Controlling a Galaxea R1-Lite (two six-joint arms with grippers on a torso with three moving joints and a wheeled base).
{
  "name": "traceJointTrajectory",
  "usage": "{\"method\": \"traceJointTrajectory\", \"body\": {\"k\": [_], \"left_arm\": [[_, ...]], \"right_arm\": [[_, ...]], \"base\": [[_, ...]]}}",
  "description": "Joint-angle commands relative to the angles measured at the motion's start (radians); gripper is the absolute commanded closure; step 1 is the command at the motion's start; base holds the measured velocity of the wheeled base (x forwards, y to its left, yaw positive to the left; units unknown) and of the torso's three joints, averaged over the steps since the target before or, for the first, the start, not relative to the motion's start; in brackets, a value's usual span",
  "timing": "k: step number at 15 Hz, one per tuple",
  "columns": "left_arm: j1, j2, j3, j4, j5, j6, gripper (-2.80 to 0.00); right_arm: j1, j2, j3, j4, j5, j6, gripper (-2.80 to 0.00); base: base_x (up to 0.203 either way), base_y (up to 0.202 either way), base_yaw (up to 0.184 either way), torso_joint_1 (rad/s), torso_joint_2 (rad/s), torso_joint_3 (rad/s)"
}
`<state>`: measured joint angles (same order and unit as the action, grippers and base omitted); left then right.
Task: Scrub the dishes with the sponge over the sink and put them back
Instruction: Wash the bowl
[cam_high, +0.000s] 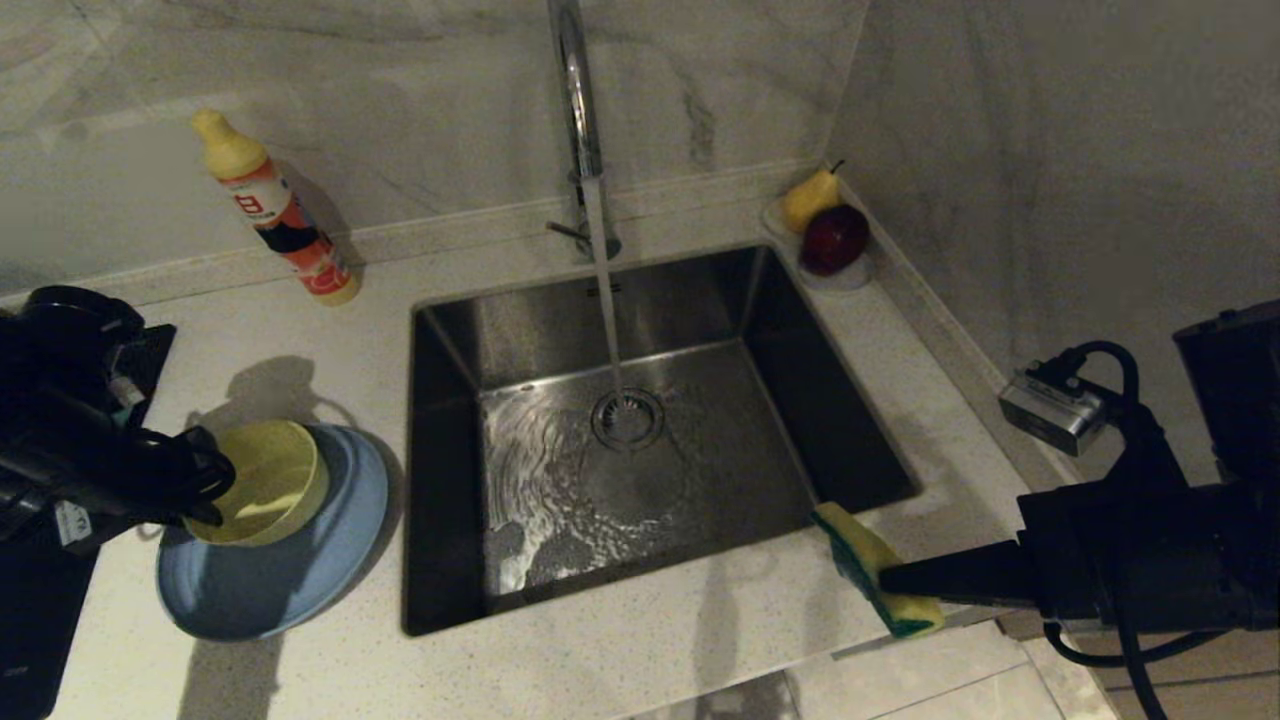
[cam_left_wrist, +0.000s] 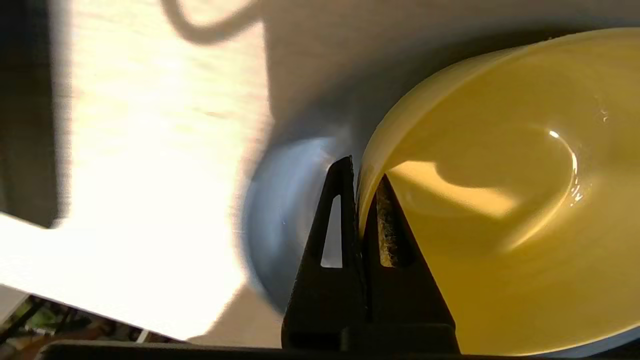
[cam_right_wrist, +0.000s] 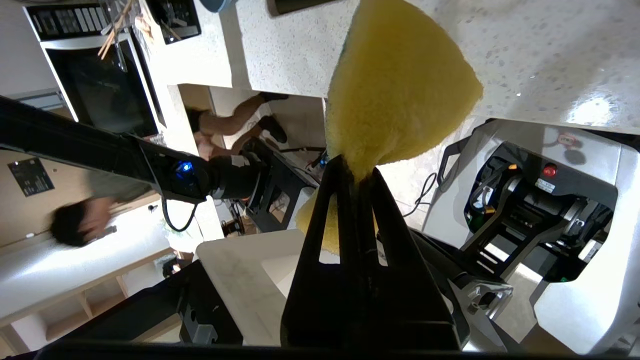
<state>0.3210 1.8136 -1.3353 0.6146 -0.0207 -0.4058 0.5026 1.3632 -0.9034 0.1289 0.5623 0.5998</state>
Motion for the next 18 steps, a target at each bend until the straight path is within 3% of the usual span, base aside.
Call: {"method": "traceJointTrajectory", "body": {"k": [1,8,11,14,18], "left_arm": [[0.061,0.003,0.003,0.006,0.001,0.016,0.00],[0.179,0.008,0.003,0.007,0.000,0.071,0.00],[0.194,-0.025,-0.020,0.009,-0.013,0.072,0.00],[0.192,-0.125,-0.031,0.048,-0.130,0.063,0.00],[0.184,-0.205,-0.145,0.161,-0.167,0.062,0.00]], "right_arm": [[0.004,0.011,-0.002,0.001,0.005,0.003,0.00],[0.004,0.007,-0.004,0.000,0.004,0.003,0.00],[0.004,0.004,0.001,0.001,0.004,0.003,0.00],[0.004,0.004,0.003,0.001,0.004,0.003,0.00],[0.004,0.013,0.003,0.001,0.004,0.003,0.00]], "base": [[0.000,0.000,0.000,0.000,0.00,0.000],[0.000,0.000,0.000,0.000,0.00,0.000],[0.000,0.000,0.000,0.000,0.00,0.000],[0.000,0.000,0.000,0.000,0.00,0.000],[0.000,0.000,0.000,0.000,0.00,0.000]]}}
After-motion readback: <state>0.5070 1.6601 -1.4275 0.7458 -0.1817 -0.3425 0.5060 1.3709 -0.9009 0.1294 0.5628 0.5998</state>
